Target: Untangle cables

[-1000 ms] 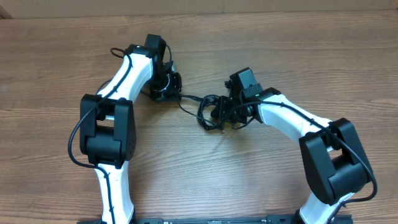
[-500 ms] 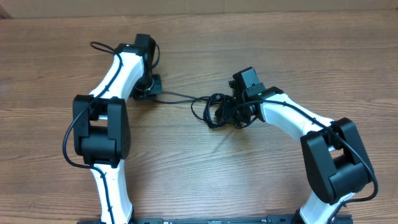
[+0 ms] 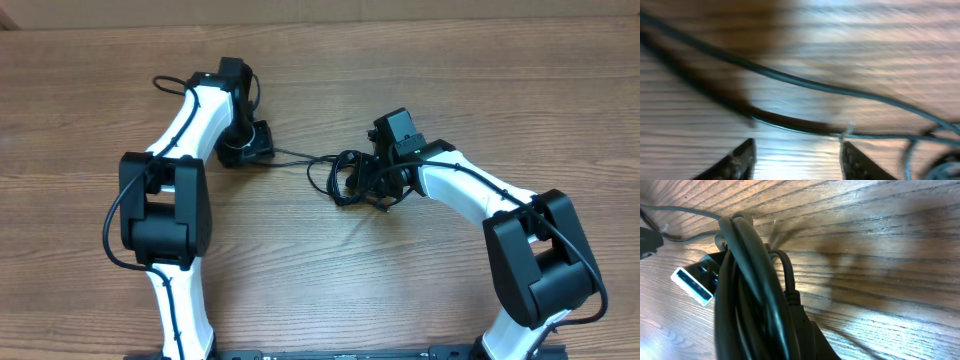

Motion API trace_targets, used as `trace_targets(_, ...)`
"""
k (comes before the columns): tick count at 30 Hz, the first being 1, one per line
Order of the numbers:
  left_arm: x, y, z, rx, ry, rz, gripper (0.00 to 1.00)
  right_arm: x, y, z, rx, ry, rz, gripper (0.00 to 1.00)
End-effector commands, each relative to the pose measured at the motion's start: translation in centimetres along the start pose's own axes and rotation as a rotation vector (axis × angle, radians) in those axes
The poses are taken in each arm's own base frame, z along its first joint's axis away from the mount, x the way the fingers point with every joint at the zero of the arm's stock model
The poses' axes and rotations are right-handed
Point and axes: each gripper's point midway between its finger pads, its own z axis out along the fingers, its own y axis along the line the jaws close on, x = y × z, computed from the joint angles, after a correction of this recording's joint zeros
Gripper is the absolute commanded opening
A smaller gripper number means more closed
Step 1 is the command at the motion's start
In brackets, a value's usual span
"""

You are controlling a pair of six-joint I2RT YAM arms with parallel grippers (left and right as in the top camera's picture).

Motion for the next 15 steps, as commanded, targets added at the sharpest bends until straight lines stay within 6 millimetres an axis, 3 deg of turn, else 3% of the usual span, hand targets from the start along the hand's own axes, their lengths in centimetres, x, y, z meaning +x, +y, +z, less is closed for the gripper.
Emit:
trace_targets(1, 2.1, -3.1, -0.5, 0.111, 0.062, 0.006, 0.48, -0.1, 0.2, -0.3, -0.003, -0.014, -0.007, 0.04)
trace_targets(8, 5.0, -7.0, -0.3, 0.190, 0.147, 0.039, 0.43, -0.1, 0.2, -0.3, -0.004, -0.014, -0.007, 0.04)
trace_targets(12, 6.4, -8.8, 0.1, 0.179, 0.165, 0.054, 0.44, -0.1, 0.2, -0.3, -0.003, -0.014, -0.007, 0.04)
trace_targets(15, 7.4, -9.6, 0.4, 0.142, 0.173, 0.047, 0.39, -0.1, 0.2, -0.3, -0.003, -0.014, -0.007, 0.04)
